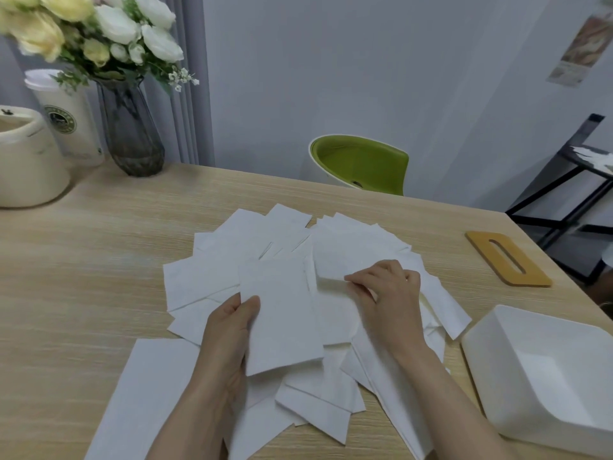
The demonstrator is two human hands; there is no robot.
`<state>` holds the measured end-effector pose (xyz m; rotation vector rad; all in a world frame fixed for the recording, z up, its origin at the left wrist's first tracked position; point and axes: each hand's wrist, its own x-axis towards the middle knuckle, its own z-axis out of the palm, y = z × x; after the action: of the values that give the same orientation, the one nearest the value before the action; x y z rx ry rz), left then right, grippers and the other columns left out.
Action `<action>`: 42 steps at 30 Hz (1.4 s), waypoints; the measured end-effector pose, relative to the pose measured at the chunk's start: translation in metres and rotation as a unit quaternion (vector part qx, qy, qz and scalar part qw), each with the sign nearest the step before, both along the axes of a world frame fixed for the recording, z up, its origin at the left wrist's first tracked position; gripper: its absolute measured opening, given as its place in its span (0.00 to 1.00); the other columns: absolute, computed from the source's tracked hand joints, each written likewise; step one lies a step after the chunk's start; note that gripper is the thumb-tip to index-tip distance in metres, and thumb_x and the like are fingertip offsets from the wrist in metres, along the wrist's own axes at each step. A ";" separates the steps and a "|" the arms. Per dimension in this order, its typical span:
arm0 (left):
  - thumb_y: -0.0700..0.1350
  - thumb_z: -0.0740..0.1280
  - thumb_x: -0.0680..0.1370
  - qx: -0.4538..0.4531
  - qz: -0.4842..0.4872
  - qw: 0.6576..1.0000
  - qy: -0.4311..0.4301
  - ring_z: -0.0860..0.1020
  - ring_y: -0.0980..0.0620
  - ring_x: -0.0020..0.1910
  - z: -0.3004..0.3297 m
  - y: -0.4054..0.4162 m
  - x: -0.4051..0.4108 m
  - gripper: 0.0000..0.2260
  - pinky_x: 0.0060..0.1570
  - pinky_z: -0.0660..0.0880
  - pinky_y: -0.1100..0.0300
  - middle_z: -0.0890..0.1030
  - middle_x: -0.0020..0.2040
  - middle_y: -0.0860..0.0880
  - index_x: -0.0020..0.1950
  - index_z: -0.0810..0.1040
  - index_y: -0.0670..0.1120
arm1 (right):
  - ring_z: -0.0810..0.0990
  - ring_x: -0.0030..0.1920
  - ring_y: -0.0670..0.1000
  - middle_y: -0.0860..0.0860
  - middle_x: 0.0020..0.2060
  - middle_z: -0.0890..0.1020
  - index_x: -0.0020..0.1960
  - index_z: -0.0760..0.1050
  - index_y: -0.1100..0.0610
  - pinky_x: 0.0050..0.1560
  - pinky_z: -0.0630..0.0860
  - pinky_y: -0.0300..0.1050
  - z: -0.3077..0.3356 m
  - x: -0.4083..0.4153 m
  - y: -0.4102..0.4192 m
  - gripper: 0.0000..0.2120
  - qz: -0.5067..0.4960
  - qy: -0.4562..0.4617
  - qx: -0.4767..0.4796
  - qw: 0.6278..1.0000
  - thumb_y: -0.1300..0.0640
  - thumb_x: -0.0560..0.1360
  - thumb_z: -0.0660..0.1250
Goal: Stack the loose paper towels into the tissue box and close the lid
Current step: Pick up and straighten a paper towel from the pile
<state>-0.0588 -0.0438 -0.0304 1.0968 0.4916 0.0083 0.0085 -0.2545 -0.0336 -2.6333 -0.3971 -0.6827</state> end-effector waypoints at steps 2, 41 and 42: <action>0.37 0.62 0.80 -0.003 0.007 1.000 -0.003 0.85 0.53 0.38 0.000 0.001 0.000 0.09 0.39 0.77 0.57 0.87 0.42 0.49 0.48 0.82 0.45 | 0.75 0.49 0.47 0.40 0.39 0.83 0.44 0.84 0.49 0.48 0.56 0.43 0.002 -0.018 -0.010 0.04 0.018 -0.021 0.002 1.000 0.57 0.72 0.72; 0.37 0.61 0.80 0.042 -0.053 0.998 -0.011 0.85 0.55 0.39 -0.006 -0.028 -0.003 0.10 0.32 0.78 0.64 0.87 0.42 0.52 0.51 0.81 0.47 | 0.81 0.38 0.40 0.43 0.35 0.84 0.48 0.81 0.55 0.40 0.74 0.34 0.005 -0.056 -0.030 0.05 -0.133 0.274 0.449 0.840 0.55 0.74 0.70; 0.36 0.61 0.80 0.040 -0.053 0.998 -0.010 0.85 0.55 0.38 -0.006 -0.028 -0.003 0.10 0.31 0.78 0.64 0.87 0.42 0.51 0.51 0.81 0.47 | 0.82 0.43 0.43 0.46 0.40 0.85 0.49 0.81 0.54 0.45 0.76 0.39 0.004 -0.055 -0.029 0.07 -0.139 0.295 0.455 0.829 0.52 0.74 0.71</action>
<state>-0.0615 -0.0715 -0.0366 1.1984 0.4169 -0.0549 -0.0465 -0.2837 -0.0294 -1.8137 0.4223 -0.0383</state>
